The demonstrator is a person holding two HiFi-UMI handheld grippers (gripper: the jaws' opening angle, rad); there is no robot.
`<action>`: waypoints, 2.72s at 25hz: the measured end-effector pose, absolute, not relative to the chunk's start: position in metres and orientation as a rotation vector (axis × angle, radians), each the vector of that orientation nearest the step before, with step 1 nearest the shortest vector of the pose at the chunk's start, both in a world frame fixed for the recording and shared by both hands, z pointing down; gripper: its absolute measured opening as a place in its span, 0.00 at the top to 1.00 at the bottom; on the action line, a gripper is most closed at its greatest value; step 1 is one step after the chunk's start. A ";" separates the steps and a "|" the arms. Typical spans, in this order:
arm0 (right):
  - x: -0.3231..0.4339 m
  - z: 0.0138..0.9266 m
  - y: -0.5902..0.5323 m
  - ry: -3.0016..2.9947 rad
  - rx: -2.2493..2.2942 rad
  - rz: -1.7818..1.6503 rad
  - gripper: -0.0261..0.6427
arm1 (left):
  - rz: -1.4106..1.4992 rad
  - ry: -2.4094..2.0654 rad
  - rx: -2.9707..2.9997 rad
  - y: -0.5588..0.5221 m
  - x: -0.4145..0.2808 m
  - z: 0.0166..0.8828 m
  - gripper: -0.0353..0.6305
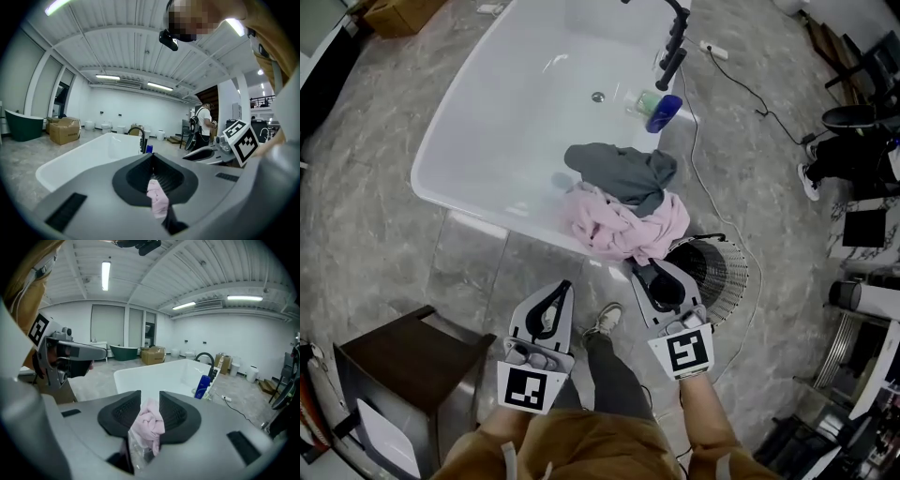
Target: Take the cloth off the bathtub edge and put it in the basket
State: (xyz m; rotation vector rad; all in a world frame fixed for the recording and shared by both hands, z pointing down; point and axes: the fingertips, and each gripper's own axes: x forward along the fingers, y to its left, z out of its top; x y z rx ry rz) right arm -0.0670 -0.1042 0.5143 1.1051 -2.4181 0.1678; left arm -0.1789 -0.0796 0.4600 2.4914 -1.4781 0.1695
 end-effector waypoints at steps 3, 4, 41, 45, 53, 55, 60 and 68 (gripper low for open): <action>-0.069 0.544 -0.110 -2.382 1.062 0.191 0.77 | 0.177 -1.483 2.456 -0.081 -0.181 0.480 0.94; -0.070 0.555 -0.112 -2.371 1.044 0.204 0.76 | 0.182 -1.487 2.445 -0.082 -0.182 0.486 0.94; -0.082 0.723 -0.184 -2.093 0.915 0.191 0.78 | 0.302 -1.482 2.334 -0.121 -0.198 0.560 0.94; -0.083 0.696 -0.180 -2.175 0.977 0.245 0.80 | 0.292 -1.478 2.350 -0.120 -0.196 0.553 0.94; -0.089 0.627 -0.170 -2.286 1.052 0.213 0.81 | 0.266 -1.479 2.381 -0.118 -0.197 0.530 0.94; -0.091 0.610 -0.168 -2.308 1.066 0.196 0.81 | 0.252 -1.486 2.386 -0.119 -0.199 0.524 0.94; -0.090 0.566 -0.161 -2.352 1.120 0.180 0.81 | 0.225 -1.489 2.402 -0.119 -0.200 0.502 0.94; -0.097 0.503 -0.147 -2.403 1.159 0.135 0.81 | 0.183 -1.516 2.444 -0.115 -0.208 0.453 0.94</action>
